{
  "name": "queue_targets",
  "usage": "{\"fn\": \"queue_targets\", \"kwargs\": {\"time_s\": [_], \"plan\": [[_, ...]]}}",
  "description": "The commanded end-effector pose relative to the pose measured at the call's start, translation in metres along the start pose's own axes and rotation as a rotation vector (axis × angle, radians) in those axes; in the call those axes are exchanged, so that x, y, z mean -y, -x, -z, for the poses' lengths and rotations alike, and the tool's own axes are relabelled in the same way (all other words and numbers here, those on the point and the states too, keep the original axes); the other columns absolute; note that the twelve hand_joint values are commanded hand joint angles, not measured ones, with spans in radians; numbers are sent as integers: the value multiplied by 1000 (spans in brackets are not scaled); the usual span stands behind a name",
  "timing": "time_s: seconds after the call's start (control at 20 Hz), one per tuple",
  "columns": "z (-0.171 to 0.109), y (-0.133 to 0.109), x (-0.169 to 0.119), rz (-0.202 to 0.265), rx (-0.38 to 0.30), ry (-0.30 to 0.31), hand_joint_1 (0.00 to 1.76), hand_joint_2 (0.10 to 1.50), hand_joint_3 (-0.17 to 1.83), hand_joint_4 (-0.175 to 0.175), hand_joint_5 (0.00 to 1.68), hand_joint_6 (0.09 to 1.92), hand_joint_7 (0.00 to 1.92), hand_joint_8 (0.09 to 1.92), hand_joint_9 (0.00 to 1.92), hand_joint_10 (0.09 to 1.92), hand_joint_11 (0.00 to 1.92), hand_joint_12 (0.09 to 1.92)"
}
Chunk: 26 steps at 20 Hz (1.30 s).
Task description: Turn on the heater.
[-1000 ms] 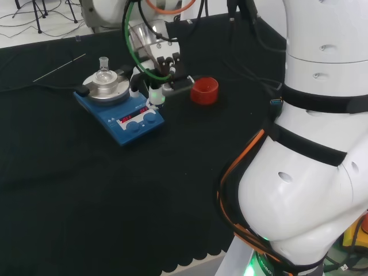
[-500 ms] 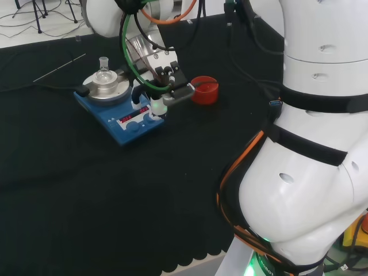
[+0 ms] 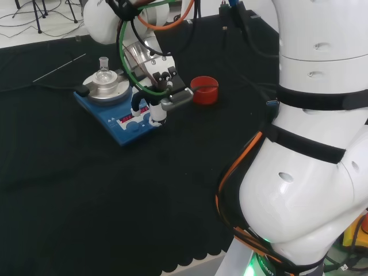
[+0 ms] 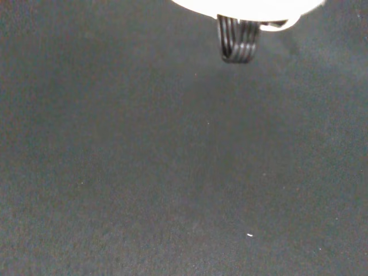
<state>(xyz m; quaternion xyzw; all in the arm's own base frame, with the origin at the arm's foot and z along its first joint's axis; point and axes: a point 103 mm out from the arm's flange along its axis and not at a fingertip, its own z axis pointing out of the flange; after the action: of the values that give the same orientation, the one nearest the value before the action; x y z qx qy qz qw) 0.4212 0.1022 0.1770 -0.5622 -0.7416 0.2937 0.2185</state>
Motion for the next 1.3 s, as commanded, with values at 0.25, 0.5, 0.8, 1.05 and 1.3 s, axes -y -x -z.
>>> {"fn": "queue_targets", "kwargs": {"time_s": [0.25, 0.5, 0.8, 1.05, 1.3], "plan": [[-6, -12, -14, 14, 18, -22, 1495, 679, 1095, -37, 283, 410, 1868, 1644, 1920, 1518, 1901, 1516], [-7, -12, -19, 12, 21, -33, 1494, 677, 1099, -33, 285, 330, 1863, 1645, 1920, 1511, 1899, 1511], [-10, -9, -25, 8, 22, -49, 1493, 677, 1099, -32, 305, 271, 1859, 1643, 1920, 1504, 1896, 1508], [-12, -8, -29, 7, 23, -59, 1493, 677, 1099, -32, 308, 265, 1858, 1643, 1920, 1501, 1894, 1507], [-13, -7, -30, 10, 20, -60, 1492, 677, 1099, -32, 312, 262, 1858, 1643, 1920, 1499, 1893, 1506]]}}
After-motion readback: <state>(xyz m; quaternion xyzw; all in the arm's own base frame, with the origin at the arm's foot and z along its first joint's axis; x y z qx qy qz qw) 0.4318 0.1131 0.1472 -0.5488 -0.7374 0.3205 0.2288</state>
